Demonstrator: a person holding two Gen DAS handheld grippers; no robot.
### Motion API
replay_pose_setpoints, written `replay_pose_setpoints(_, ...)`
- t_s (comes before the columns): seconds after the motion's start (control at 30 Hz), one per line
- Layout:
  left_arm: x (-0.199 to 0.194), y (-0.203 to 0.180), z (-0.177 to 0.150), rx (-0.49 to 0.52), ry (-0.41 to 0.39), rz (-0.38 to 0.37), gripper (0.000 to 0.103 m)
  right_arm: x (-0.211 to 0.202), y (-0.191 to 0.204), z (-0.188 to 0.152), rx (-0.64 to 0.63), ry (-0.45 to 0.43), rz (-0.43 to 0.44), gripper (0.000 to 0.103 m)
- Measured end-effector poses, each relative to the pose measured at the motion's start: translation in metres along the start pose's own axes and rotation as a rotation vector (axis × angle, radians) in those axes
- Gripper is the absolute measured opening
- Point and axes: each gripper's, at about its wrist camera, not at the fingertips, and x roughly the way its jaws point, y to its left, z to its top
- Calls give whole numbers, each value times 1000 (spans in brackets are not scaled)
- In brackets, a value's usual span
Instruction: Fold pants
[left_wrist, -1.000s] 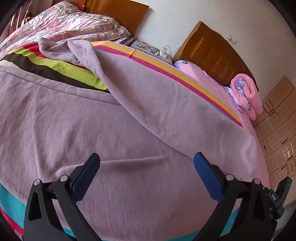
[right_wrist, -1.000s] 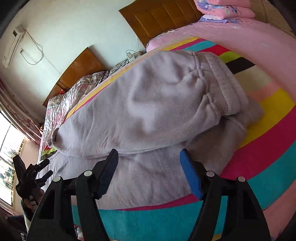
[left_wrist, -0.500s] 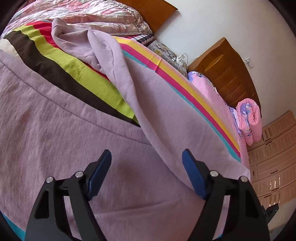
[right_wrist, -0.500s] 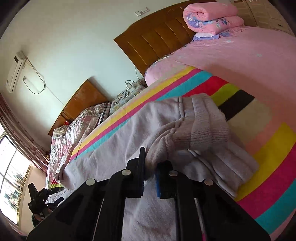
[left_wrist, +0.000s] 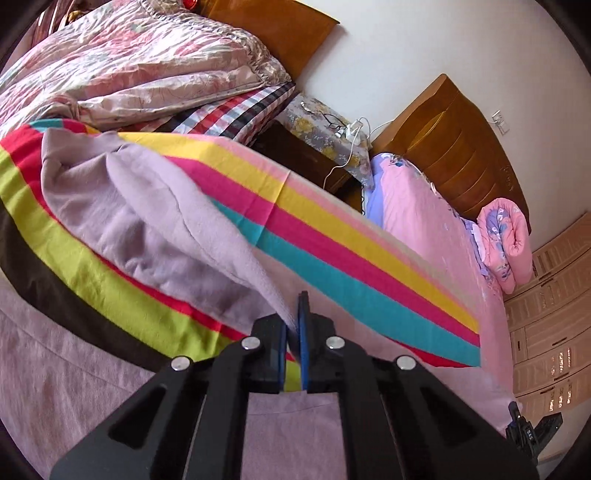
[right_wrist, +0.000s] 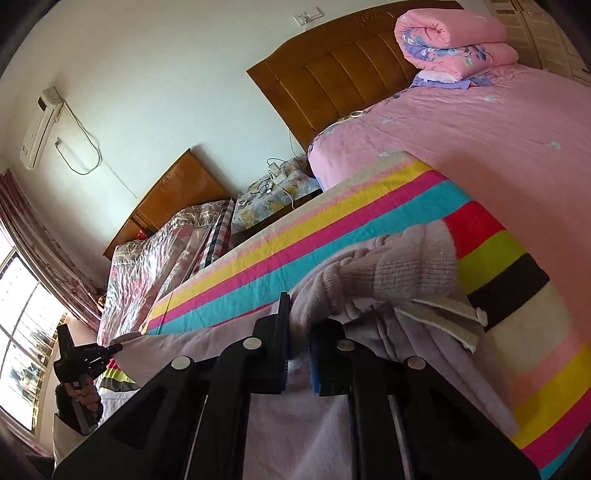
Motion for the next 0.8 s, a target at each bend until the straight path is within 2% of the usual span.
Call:
replay_pose_setpoints(0.07, -26, -14, 14, 18, -38, -58, 5, 3, 2, 29, 35, -5, 41, 10)
replay_pose_setpoints(0.13, -66, -24, 7, 74, -105, -78, 5, -10, 2, 42, 65, -35, 91, 10)
replay_pose_setpoints(0.2, -112, -28, -22, 171, -208, -130, 5, -38, 2, 35, 49, -73, 161, 10)
replay_pose_setpoints(0.27, -145, -23, -75, 271, -266, -123, 5, -70, -7, 6, 17, -95, 200, 10)
replay_pose_setpoints(0.33, -151, 5, -135, 279, -226, -118, 6, -89, -32, -40, 32, -60, 201, 10)
replay_pose_setpoints(0.4, -136, 42, -192, 240, -148, -90, 7, -88, -62, -94, 60, 34, 122, 10)
replay_pose_setpoints(0.47, -102, 76, -232, 192, -54, -8, 7, -69, -90, -142, 128, 150, 54, 10)
replay_pose_setpoints(0.5, -86, 84, -243, 185, -29, 30, 7, -62, -100, -157, 150, 166, 42, 8)
replay_pose_setpoints(0.53, -76, 91, -251, 198, -38, 50, 7, -62, -104, -161, 158, 131, 70, 8)
replay_pose_setpoints(0.6, -76, 89, -248, 190, -65, 52, 7, -64, -96, -157, 139, 123, 43, 8)
replay_pose_setpoints(0.67, -89, 85, -242, 168, -107, 23, 7, -72, -79, -149, 64, 104, 23, 8)
replay_pose_setpoints(0.73, -111, 76, -240, 186, -171, 12, 7, -84, -66, -140, 29, 74, 43, 8)
replay_pose_setpoints(0.8, -123, 70, -244, 192, -190, 28, 7, -93, -59, -139, 3, 48, 46, 8)
